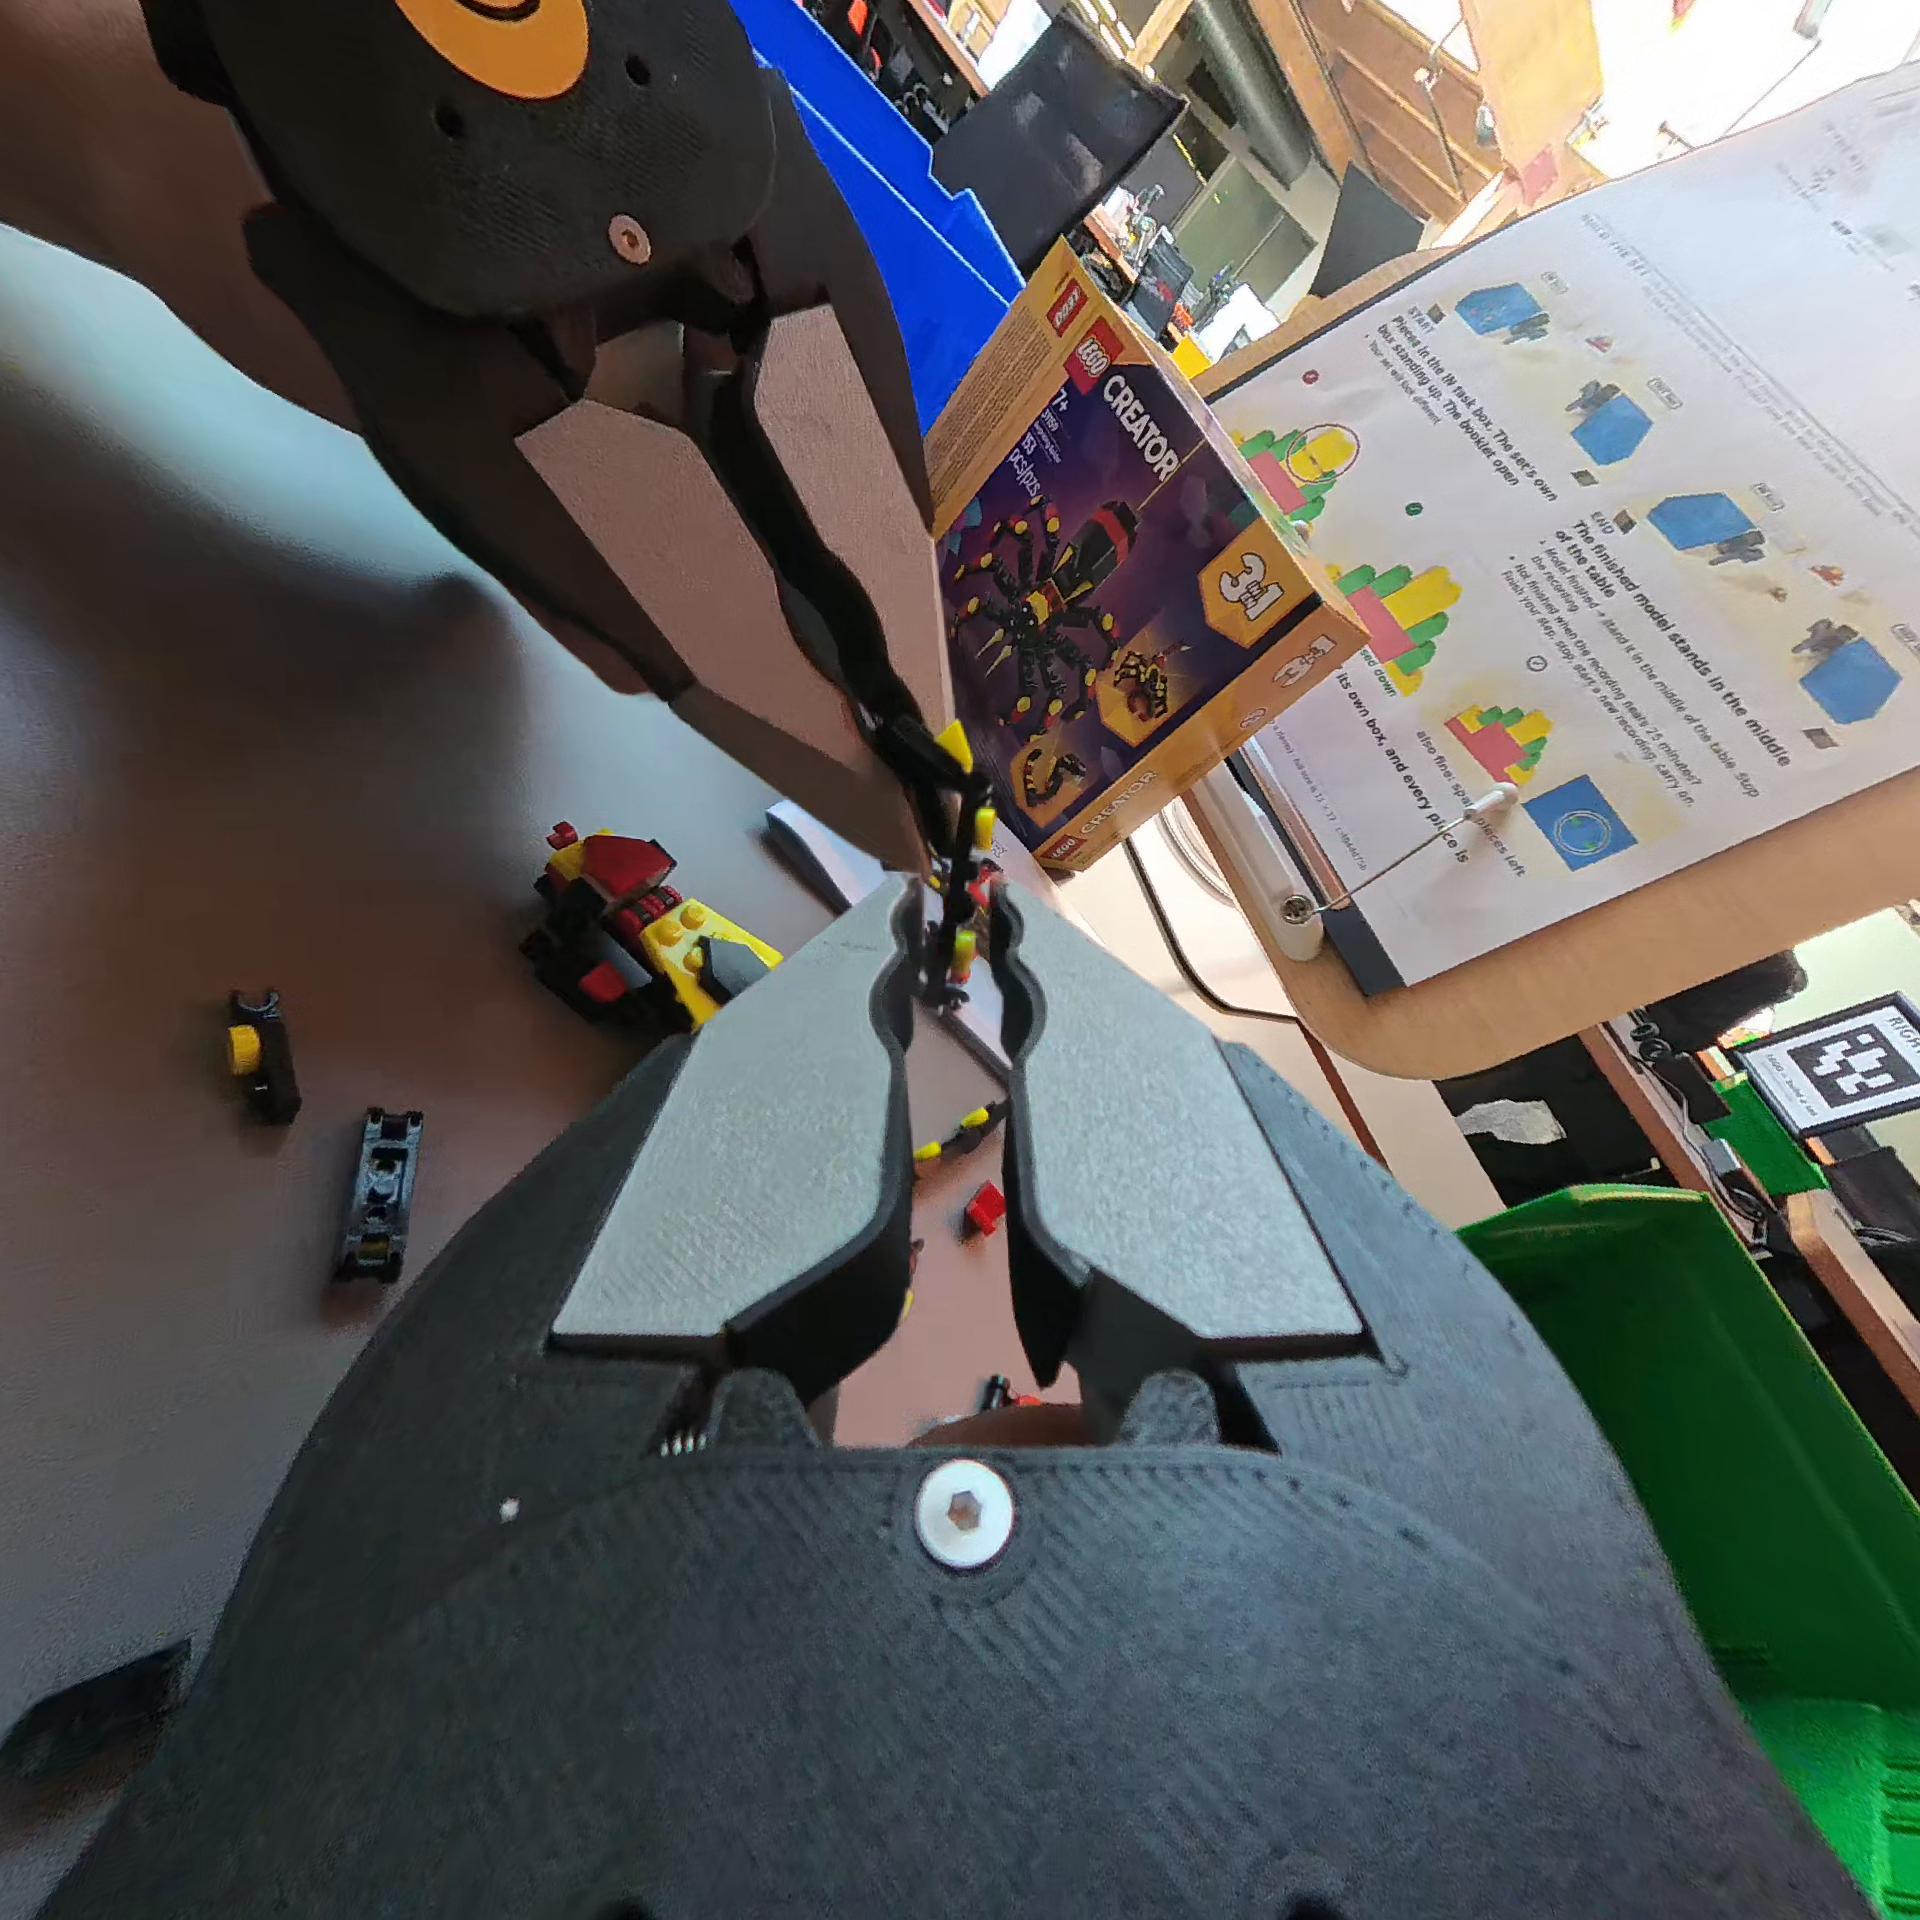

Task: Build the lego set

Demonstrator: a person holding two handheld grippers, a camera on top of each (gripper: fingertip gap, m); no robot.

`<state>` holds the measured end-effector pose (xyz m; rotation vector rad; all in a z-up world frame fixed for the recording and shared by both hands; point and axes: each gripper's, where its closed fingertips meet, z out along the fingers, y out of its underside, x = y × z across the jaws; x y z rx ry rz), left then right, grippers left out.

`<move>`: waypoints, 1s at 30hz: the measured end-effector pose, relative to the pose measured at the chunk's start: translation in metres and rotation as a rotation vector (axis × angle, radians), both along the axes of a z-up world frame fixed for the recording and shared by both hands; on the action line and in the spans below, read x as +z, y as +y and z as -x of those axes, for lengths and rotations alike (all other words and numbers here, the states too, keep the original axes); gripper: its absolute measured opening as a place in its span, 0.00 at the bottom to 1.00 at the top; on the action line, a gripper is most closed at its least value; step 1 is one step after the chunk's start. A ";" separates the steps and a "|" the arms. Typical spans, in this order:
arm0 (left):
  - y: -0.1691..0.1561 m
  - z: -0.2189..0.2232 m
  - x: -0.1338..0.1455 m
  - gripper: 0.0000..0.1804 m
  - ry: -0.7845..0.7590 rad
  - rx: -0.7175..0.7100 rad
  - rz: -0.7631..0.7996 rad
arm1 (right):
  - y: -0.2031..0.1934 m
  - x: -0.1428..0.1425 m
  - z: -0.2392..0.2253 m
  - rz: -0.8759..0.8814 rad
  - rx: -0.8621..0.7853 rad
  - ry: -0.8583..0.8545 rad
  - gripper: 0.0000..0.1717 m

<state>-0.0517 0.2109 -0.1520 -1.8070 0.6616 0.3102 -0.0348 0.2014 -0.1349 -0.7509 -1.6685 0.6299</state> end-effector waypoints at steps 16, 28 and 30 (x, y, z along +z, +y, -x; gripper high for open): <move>0.001 -0.013 0.002 0.11 0.104 -0.022 -0.072 | 0.004 -0.006 0.003 -0.057 -0.084 -0.070 0.02; -0.001 -0.016 0.011 0.06 0.105 -0.040 -0.096 | 0.000 0.001 0.003 -0.052 -0.095 -0.056 0.02; 0.000 -0.015 0.023 0.06 0.056 0.001 -0.145 | 0.002 0.013 0.004 -0.024 -0.127 -0.005 0.02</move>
